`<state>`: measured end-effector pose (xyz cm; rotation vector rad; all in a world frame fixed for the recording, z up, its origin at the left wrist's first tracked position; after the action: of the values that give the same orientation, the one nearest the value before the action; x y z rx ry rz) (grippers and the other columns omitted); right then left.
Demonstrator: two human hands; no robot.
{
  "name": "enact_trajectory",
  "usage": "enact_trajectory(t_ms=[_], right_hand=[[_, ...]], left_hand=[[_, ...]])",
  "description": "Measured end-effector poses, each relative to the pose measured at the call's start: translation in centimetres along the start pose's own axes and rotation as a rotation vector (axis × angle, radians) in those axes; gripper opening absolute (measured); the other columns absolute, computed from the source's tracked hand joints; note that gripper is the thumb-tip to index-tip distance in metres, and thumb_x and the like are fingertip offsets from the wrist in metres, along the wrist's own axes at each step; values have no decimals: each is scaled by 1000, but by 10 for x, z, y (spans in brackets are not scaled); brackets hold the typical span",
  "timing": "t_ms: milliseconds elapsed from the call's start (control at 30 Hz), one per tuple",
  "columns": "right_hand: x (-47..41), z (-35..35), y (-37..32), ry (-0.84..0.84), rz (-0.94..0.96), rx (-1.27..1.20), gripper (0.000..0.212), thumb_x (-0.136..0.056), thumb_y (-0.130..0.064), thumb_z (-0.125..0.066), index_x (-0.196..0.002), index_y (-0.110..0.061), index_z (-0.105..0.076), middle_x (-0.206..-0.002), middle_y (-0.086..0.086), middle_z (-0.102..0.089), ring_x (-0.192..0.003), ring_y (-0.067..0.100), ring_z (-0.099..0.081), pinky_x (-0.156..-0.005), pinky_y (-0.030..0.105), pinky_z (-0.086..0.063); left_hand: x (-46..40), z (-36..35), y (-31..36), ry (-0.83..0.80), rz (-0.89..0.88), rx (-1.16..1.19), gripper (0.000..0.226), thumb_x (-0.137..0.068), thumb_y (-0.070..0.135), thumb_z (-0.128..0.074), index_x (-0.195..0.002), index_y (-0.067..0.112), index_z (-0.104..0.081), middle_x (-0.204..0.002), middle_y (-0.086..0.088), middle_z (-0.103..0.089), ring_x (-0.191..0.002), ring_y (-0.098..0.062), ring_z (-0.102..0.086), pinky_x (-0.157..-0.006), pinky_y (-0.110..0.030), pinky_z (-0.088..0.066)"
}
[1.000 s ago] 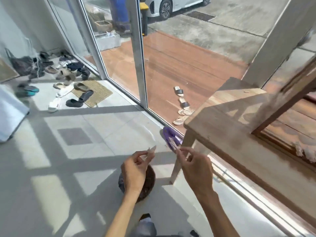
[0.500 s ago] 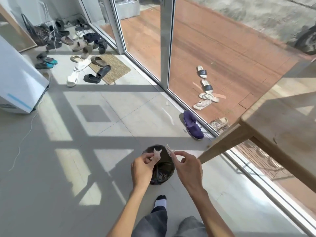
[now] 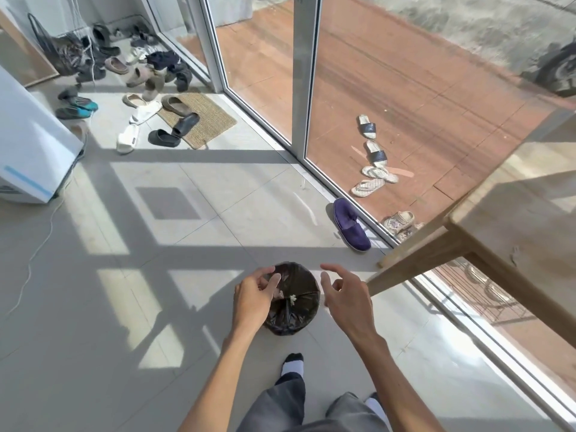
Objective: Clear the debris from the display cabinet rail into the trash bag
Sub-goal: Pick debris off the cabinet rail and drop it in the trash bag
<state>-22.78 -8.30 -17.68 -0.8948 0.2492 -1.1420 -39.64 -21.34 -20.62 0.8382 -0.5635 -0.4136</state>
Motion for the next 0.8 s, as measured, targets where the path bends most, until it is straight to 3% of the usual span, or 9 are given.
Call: enact_trajectory(t_ms=[200,500,600,733,800], right_hand=[[3,23,-11,18,28,-15,23,-95,-40,-56,-113,-40,-70,-58,0,-66,-60,10,-65,-66,30,-56],[13,134,-39,228,152,-90,25,-96,-41,-61,-118,-35,-71,-63,-13,-59,-56,3,-56,-57,19,-40],[26,183,-39,308,165,-125,20,-96,-38,-63,-114,-36,-71,-67,-15,-63,-61,3,-60,-60,19,-44],[41,250,-11,464,99,-175,19,-93,-40,-63,-106,-32,-73,-65,-8,-65,-59,8,-61,-67,32,-57],[51,280,11,523,66,-199,19,-92,-35,-65,-109,-39,-70,-60,-9,-61,-54,7,-57,-64,25,-53]], left_hand=[[9,6,34,-123,-115,-25,29,-90,40,-66,-116,27,-67,-71,10,-62,-67,-5,-60,-66,-24,-45],[34,-2,167,-181,-480,2,30,-91,42,-64,-117,27,-67,-74,6,-64,-67,-8,-60,-63,-25,-50],[47,-22,208,-222,-536,12,29,-90,42,-64,-116,29,-68,-74,7,-65,-66,-6,-59,-62,-22,-49],[77,-60,267,-297,-662,32,23,-91,37,-65,-112,31,-69,-69,10,-67,-67,0,-60,-63,-16,-47],[98,-83,292,-365,-725,63,18,-92,33,-65,-109,35,-68,-70,11,-70,-66,2,-61,-60,-10,-44]])
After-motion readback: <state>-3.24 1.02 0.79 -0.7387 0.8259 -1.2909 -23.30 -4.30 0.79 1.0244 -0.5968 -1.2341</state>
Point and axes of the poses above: each hand's wrist, its own x-axis away from the middle knuckle, its own z-axis out of the back of the hand, y = z × x, the point moved 5 cm from there along -x, towards the middle knuckle
